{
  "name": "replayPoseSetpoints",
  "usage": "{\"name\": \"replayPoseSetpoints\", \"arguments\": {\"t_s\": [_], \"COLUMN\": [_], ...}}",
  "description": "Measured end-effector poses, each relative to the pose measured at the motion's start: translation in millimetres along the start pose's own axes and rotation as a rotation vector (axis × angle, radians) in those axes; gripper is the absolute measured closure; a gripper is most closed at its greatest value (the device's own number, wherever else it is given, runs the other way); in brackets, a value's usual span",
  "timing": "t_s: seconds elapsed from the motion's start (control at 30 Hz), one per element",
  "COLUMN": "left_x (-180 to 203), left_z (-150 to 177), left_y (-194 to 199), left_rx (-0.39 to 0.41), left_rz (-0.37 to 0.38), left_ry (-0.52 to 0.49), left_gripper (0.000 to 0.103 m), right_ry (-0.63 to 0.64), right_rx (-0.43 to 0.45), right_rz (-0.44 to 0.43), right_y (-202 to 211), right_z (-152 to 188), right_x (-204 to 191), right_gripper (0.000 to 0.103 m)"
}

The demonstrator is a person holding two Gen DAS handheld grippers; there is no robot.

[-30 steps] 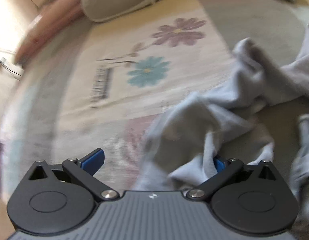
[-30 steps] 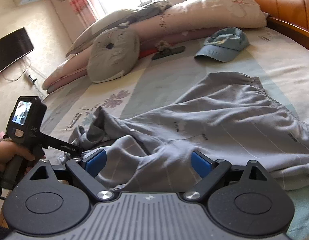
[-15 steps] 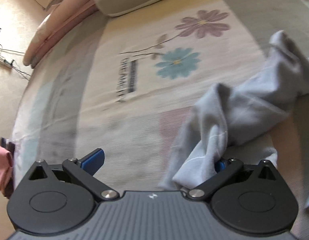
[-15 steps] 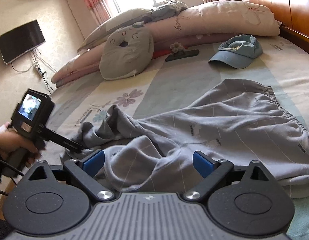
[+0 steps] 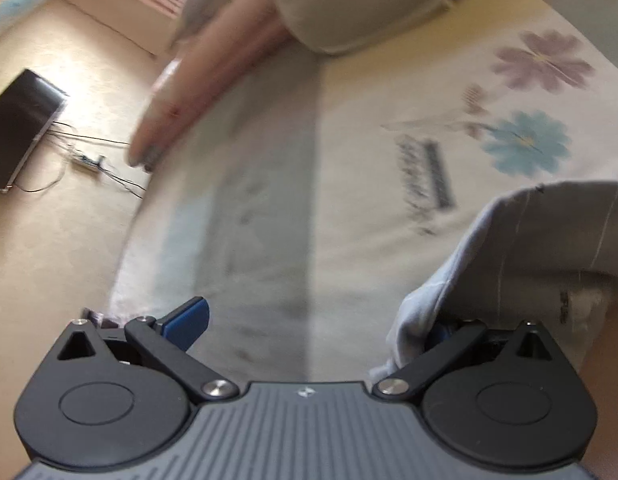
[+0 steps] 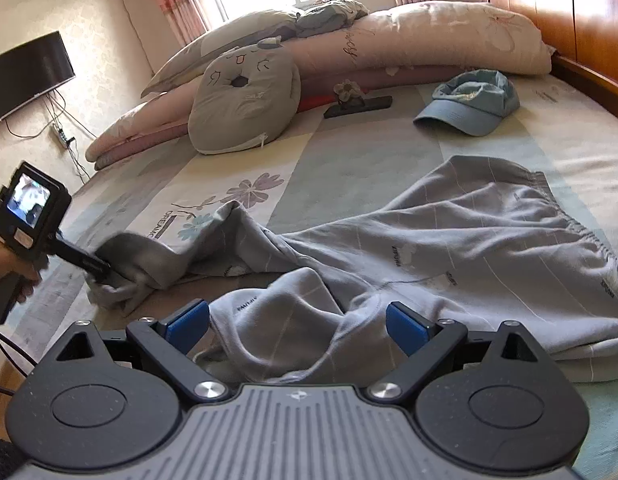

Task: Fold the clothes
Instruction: 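Pull the pant leg hem outward with the left gripper to flatten it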

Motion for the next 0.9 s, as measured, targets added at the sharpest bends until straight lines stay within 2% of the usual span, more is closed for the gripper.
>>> {"name": "replayPoseSetpoints", "arguments": {"t_s": [0.2, 0.27, 0.43, 0.63, 0.77, 0.9], "left_x": [-32, -40, -55, -71, -78, -81], "left_z": [-26, -34, -54, -87, -97, -88], "left_y": [-20, -30, -52, -50, -48, -61], "left_rx": [0.112, 0.129, 0.179, 0.284, 0.351, 0.358], "left_rz": [-0.070, -0.072, -0.066, -0.024, -0.022, 0.000], "left_ry": [0.031, 0.038, 0.059, 0.105, 0.114, 0.095], "left_gripper": [0.000, 0.000, 0.000, 0.000, 0.000, 0.000], "right_ry": [0.002, 0.002, 0.009, 0.018, 0.025, 0.041], "right_rx": [-0.020, -0.026, -0.040, -0.055, -0.067, -0.083], "right_rz": [0.035, 0.047, 0.077, 0.113, 0.129, 0.132], "right_y": [-8, -11, -18, -27, -32, -39], "right_z": [-6, -8, -13, -20, -24, -27], "right_x": [-22, -29, -47, -69, -79, -90], "right_gripper": [0.005, 0.005, 0.005, 0.005, 0.005, 0.005]}}
Point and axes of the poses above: each gripper's, at about its wrist camera, not at the fingertips, and y roughly against the way its jaws point, x to its right, z to its underside, the point moved 3 cm from there along -y, roughly the way its jaws point, and after that the axes turned 13 degrees about y, right-handed, at the moved point
